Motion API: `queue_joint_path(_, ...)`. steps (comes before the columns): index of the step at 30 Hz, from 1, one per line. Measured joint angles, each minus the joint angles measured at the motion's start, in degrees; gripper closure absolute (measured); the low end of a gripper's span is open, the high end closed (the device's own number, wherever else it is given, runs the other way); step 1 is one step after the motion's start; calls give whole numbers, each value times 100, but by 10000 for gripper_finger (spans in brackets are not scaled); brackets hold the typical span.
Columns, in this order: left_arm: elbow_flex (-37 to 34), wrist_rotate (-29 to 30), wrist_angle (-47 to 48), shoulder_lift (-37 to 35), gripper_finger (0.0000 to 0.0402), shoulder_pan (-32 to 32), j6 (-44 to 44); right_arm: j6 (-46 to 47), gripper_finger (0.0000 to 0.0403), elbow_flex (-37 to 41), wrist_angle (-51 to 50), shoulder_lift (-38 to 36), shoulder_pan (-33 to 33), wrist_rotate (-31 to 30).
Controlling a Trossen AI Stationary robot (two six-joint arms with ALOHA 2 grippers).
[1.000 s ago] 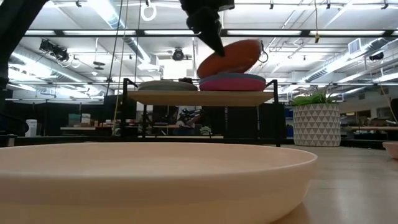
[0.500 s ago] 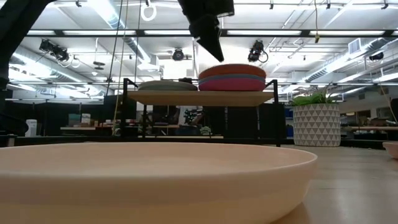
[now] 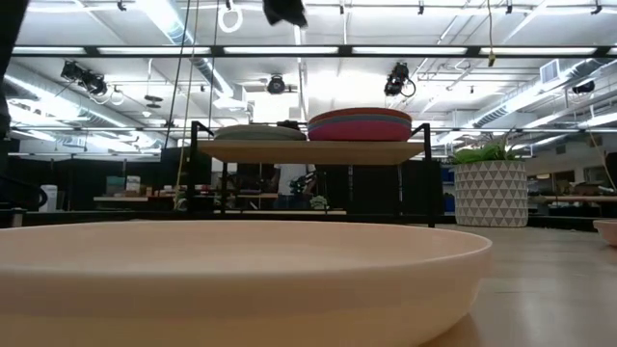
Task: Place and stack plates onto a shelf
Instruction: Stack the light red plate on top of the gray plate on the shelf
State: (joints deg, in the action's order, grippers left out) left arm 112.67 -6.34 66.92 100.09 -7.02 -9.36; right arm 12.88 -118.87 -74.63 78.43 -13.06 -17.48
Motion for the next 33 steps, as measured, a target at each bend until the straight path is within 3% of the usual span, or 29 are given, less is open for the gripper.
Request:
queue_joint_path(7, -1796, -150, -636, -1161, 265, 791, 493, -100, 309, 346, -1, -7, 0, 13)
queue_joint_path(16, -3948, -170, -2179, -2189, 265, 1864, 2759, -256, 309, 843, 354, 25, -2, 60)
queue_joint_path(23, -4783, -146, -2944, -1858, 265, 2314, 4585, -406, 309, 1059, 876, 30, 0, 82)
queue_joint_path(28, -4859, -151, -3119, -1340, 265, 2553, 5100, -551, 309, 1088, 1069, 31, -17, 84)
queue_joint_path(33, -4855, -105, -4092, -726, 265, 2736, 5895, -747, 309, 1086, 1210, 20, -17, 223)
